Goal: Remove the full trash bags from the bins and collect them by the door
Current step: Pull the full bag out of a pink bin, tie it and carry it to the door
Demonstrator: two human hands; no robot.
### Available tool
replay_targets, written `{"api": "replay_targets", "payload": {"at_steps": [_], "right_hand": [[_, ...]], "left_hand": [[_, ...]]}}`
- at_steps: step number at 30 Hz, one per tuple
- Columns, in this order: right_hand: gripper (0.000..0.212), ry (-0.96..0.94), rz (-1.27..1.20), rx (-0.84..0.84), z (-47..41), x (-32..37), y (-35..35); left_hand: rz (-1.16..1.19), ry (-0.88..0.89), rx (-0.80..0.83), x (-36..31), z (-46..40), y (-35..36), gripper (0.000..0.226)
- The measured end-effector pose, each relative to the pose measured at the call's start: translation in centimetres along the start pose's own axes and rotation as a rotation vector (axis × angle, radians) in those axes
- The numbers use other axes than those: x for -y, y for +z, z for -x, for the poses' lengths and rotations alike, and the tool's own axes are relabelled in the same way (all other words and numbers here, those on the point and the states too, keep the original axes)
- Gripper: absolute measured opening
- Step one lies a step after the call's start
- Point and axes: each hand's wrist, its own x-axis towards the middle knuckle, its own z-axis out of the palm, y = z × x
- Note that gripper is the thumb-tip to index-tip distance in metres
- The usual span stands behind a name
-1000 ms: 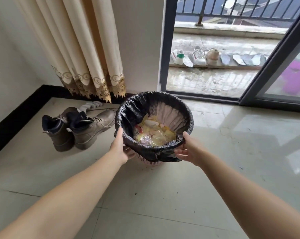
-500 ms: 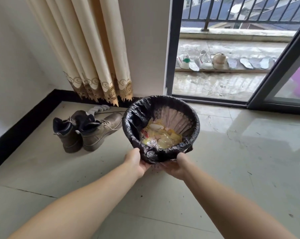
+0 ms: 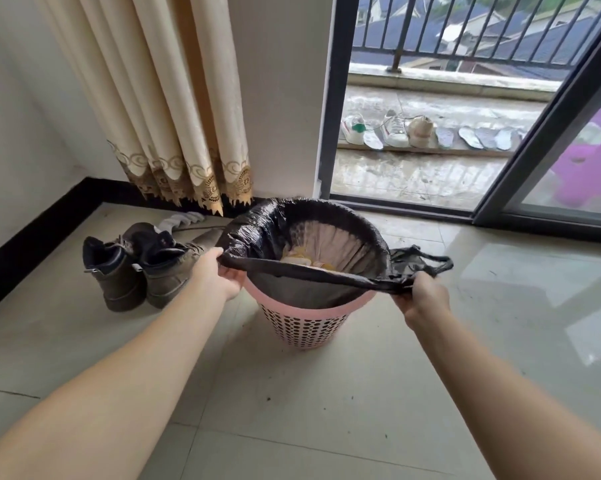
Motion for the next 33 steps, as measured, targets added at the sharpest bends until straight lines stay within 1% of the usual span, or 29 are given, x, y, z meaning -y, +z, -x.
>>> {"api": "replay_targets", "payload": {"at_steps": [2,4,6,7,8,10,11,12,13,15,16,17,18,19,20,21,22,23,24,25,26,27,28,29,30,31,32,33], "right_hand": [[0.033,-0.135,-0.004,0.076,0.3,1.6,0.7],[0.033,-0.284,0.137,0.206,0.9,2.4,1.7],[0.025,-0.399,0.38,0.382,2.0,2.2,2.7],[0.017,-0.435,0.517,0.497,2.7,1.6,3.2],[0.014,-0.44,0.659,0.628,3.5,1.0,3.7],[0.046,-0.357,0.932,0.895,4.9,-0.3,4.8],[0.056,-0.314,1.035,0.985,5.5,-0.8,5.3],[0.057,-0.324,1.114,1.022,5.8,-1.3,5.6],[0.052,-0.394,1.18,0.994,5.9,-1.6,5.8],[0.034,-0.617,1.253,0.826,5.5,-1.6,5.7],[0.03,-0.711,1.284,0.747,5.1,-1.6,5.5],[0.031,-0.752,1.303,0.691,4.7,-1.5,5.3],[0.035,-0.747,1.319,0.66,4.5,-1.4,5.0],[0.037,-0.723,1.337,0.653,4.4,-1.3,4.8],[0.037,-0.704,1.348,0.673,4.5,-1.2,4.5],[0.035,-0.694,1.363,0.714,4.6,-1.1,4.3],[0.033,-0.695,1.389,0.757,4.7,-1.1,4.0],[0.033,-0.702,1.425,0.791,4.8,-1.2,3.8],[0.033,-0.704,1.464,0.811,4.8,-1.3,3.6],[0.033,-0.7,1.49,0.818,4.7,-1.4,3.5],[0.033,-0.698,1.499,0.814,4.5,-1.5,3.4],[0.033,-0.716,1.489,0.796,4.3,-1.5,3.4],[0.034,-0.749,1.455,0.761,4.1,-1.5,3.5],[0.034,-0.782,1.393,0.73,4.1,-1.5,3.6],[0.034,-0.799,1.3,0.717,4.2,-1.4,3.8],[0.035,-0.798,1.188,0.728,4.4,-1.3,4.1],[0.035,-0.792,1.075,0.747,4.8,-1.4,4.4],[0.035,-0.784,0.987,0.765,5.2,-1.7,4.7]], "left_hand": [[0.035,0.041,0.087,-0.3,0.8,0.8,0.021],[-0.075,0.107,0.177,0.0,1.9,2.0,0.014],[-0.336,0.218,0.262,1.2,3.1,3.0,0.016],[-0.49,0.269,0.32,2.2,3.8,3.3,0.02],[-0.635,0.294,0.386,3.3,4.4,3.6,0.022],[-0.878,0.303,0.489,5.1,5.6,4.0,0.026],[-0.975,0.326,0.503,5.6,5.8,4.1,0.029],[-1.052,0.36,0.497,5.8,5.8,4.2,0.031],[-1.103,0.382,0.49,5.6,5.6,4.3,0.031],[-1.167,0.373,0.48,5.0,5.3,4.3,0.027],[-1.174,0.349,0.448,4.7,4.8,4.1,0.026],[-1.145,0.325,0.382,4.3,4.3,3.8,0.022],[-1.075,0.295,0.282,4.1,3.6,3.5,0.018],[-0.959,0.265,0.174,3.7,3.0,3.1,0.019],[-0.83,0.231,0.089,3.2,2.3,2.8,0.026],[-0.708,0.185,0.046,2.6,1.8,2.6,0.036],[-0.598,0.129,0.059,2.0,1.1,2.6,0.044],[-0.48,0.076,0.117,1.6,0.6,2.6,0.046],[-0.387,0.047,0.177,1.4,0.4,2.7,0.04],[-0.374,0.048,0.193,1.6,0.6,3.0,0.03],[-0.445,0.095,0.16,2.0,0.7,3.3,0.024],[-0.596,0.201,0.109,2.5,0.9,3.5,0.026],[-0.842,0.378,0.053,3.1,1.1,3.7,0.031],[-1.108,0.57,0.066,3.6,1.7,3.9,0.035],[-1.317,0.733,0.165,4.1,2.4,4.1,0.034],[-1.466,0.835,0.297,4.7,3.1,4.4,0.029],[-1.581,0.899,0.4,5.1,3.7,4.5,0.025],[-1.675,0.959,0.455,5.5,4.3,4.6,0.023]]}}
